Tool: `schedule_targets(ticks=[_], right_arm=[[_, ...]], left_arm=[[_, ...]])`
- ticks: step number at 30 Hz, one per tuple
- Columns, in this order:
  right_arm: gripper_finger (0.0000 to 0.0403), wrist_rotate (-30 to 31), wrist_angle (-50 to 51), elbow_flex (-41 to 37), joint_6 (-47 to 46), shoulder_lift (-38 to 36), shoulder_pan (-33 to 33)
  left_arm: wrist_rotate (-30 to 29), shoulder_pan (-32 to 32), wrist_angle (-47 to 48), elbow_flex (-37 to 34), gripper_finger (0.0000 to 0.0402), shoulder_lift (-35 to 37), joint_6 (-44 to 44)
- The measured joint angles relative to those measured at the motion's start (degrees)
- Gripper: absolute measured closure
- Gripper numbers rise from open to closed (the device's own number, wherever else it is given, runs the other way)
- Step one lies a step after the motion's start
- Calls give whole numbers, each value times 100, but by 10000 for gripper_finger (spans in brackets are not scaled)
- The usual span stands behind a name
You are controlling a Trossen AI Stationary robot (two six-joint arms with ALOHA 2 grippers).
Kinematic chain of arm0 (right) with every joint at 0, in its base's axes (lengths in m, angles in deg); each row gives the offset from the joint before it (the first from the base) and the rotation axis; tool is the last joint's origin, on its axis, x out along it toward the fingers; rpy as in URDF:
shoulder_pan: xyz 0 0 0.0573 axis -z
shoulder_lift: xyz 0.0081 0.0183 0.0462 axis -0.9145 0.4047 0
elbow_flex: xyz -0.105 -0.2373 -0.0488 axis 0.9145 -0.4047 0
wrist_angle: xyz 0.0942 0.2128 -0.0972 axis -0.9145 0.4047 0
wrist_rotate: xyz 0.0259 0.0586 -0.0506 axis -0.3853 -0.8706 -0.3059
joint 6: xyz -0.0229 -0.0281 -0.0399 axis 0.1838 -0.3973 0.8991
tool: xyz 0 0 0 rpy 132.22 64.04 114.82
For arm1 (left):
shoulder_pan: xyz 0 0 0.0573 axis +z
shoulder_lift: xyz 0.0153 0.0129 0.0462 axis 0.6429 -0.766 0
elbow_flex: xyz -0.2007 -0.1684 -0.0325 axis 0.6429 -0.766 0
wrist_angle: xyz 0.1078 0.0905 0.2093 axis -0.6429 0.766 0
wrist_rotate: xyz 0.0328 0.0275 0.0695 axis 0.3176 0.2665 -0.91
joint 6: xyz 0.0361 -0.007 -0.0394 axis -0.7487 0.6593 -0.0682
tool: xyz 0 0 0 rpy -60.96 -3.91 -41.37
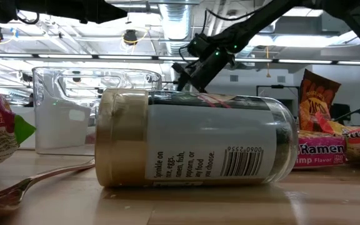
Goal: Pick & Place Food Item
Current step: Put the orange seasoning pack into the bottom transparent bin
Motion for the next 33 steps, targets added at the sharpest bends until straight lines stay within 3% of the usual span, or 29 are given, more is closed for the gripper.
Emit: schedule_targets(ticks=[6, 13, 18, 26, 33], right_arm=[[191, 77, 538, -7, 600, -275, 98], [204, 548, 1279, -4, 1508, -501, 47], [249, 830, 1768, -4, 1831, -508, 15], [391, 1013, 1628, -4, 2162, -506, 19], [397, 1435, 1481, -4, 2981, -501, -259]], left_arm=[[0, 0, 0, 0, 103, 0, 0], [0, 0, 0, 0, 103, -2, 0], [2, 0, 0, 0, 103, -1, 0], [2, 0, 0, 0, 103, -1, 0], [2, 0, 153, 0, 103, -2, 18]])
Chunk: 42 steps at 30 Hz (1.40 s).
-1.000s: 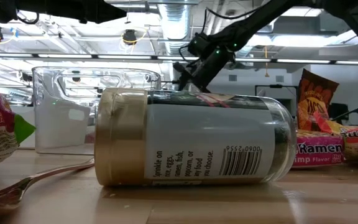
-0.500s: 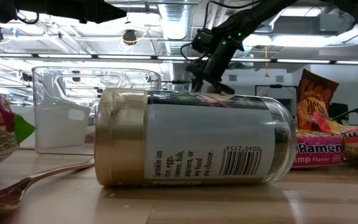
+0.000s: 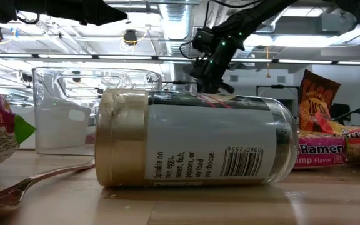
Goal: Pick & Place Food Item
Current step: Put the orange seasoning pack into the bottom transparent bin
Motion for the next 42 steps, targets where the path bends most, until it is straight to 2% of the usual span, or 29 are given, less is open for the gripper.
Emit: schedule_targets(ticks=[7, 13, 18, 23, 26, 30, 37, 42], right_arm=[[397, 712, 88, -2, 1176, -716, -325], [401, 765, 537, 3, 1565, -1827, -332], [398, 758, 1496, 0, 1642, -2630, -527], [392, 758, 2530, 0, 1091, -3131, -836], [368, 858, 3356, 0, 610, -3237, -1081], [311, 1075, 4186, -2, 33, -3207, -1571], [201, 1062, 4375, -4, 155, -3179, -3051], [174, 1304, 4372, -4, -497, -3177, -4050]], left_arm=[[-1, 1, 419, 0, 103, 0, 100], [-2, 0, 653, 0, 103, 0, 338], [-2, 2, 1009, 0, 103, 0, 503], [-11, 2, 1288, 0, 103, 0, 650], [-26, 1, 1289, 0, 103, 0, 653], [-33, 1, 1291, 0, 103, 0, 653], [-50, 2, 1294, 0, 103, 0, 651], [-50, 2, 1292, 0, 103, 0, 651]])
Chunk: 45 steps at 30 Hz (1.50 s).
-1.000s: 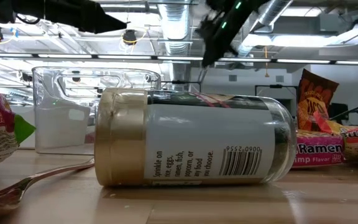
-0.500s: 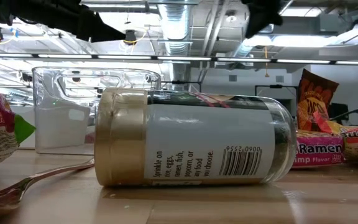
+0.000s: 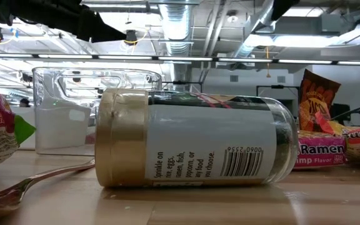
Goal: Pick & Place Food Item
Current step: Put the orange seasoning pack into the bottom transparent bin
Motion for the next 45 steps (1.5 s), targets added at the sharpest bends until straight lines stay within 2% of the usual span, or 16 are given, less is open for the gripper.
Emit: schedule_targets(ticks=[7, 14, 21, 36, 41, 45], right_arm=[[183, 335, -41, 3, -972, 508, -1134], [194, 775, 567, -4, -1470, 1250, -1627], [204, 1100, 998, 2, -1630, 1624, -1785], [222, 1118, 662, 2, -1688, 1662, -1816], [222, 997, 623, -21, -1657, 1660, -1822], [223, 643, 340, -550, -1539, 1534, -1822]], left_arm=[[65, 0, -2, 0, 103, 0, 0], [243, -1, -78, -4, 103, 1, 1], [243, -1, -68, -4, 103, 0, 39], [243, 0, -57, -4, 103, 0, 40], [244, -1, -55, -4, 103, 0, 40], [243, 0, -55, -4, 103, 0, 42]])
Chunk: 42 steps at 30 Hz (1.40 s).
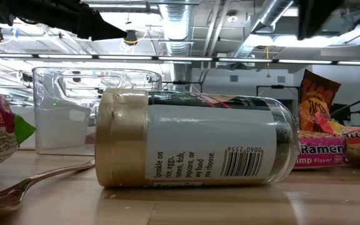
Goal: Pick & Place Food Item
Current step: Put the orange seasoning pack into the bottom transparent bin
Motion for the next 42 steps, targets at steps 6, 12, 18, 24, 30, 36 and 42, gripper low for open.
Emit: schedule_targets(ticks=[6, 12, 18, 24, 30, 36, 42], right_arm=[[223, -216, -1007, -945, 174, -582, 30], [223, -483, -1980, -1855, 460, -1088, 178], [223, -656, -2363, -2513, 751, -1200, 338], [223, -766, -2677, -2650, 1155, -1200, 494], [241, -909, -2725, -2650, 1312, -1200, 654], [361, -919, -2718, -2650, 1282, -1200, 869], [398, -919, -2759, -2650, 1178, -1203, 1016]], left_arm=[[1, -1, -1, 0, 103, 0, 90], [2, 0, -12, 0, 103, 0, 107], [2, -1, -39, 0, 103, 0, 110], [2, 0, -100, 0, 103, 0, 129], [0, -2, -100, 0, 103, 0, 129], [0, -2, -50, 0, 103, 0, 129], [-7, -2, -3, 0, 103, 0, 129]])
